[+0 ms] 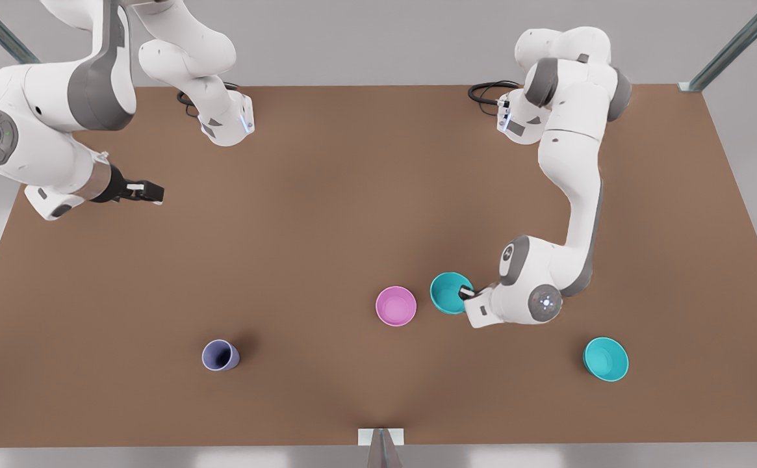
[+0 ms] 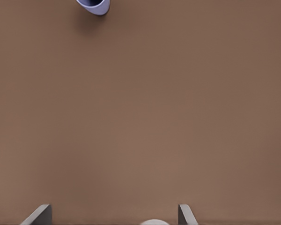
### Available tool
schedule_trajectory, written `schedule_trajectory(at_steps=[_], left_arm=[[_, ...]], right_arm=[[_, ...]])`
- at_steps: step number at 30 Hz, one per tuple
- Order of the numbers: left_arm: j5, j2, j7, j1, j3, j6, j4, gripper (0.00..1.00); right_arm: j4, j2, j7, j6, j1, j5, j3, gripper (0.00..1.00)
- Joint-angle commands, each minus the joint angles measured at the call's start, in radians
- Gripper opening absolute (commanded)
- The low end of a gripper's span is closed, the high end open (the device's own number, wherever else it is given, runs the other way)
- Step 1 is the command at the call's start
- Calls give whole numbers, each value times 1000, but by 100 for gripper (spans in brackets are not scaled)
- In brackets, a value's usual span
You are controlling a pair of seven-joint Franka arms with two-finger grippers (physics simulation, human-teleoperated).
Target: Stack the blue bowl on the pink bowl
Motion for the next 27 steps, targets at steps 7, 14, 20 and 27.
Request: schedule_trajectory(at_steps=[7,14,20,27], left_arm=[[-50,112,-995,-55,-2,-49,197,21],[-52,186,-992,-92,-19,22,248,21],[-56,186,-991,-92,-45,-21,242,21],[-55,199,-986,-90,-61,-17,242,21]], right_arm=[[-9,-1,-90,1,-1,-4,-2,100],[-13,1,-90,1,-1,-4,-2,100],[-16,1,-90,1,0,-4,-2,100],[-19,1,-90,3,0,-3,-2,100]])
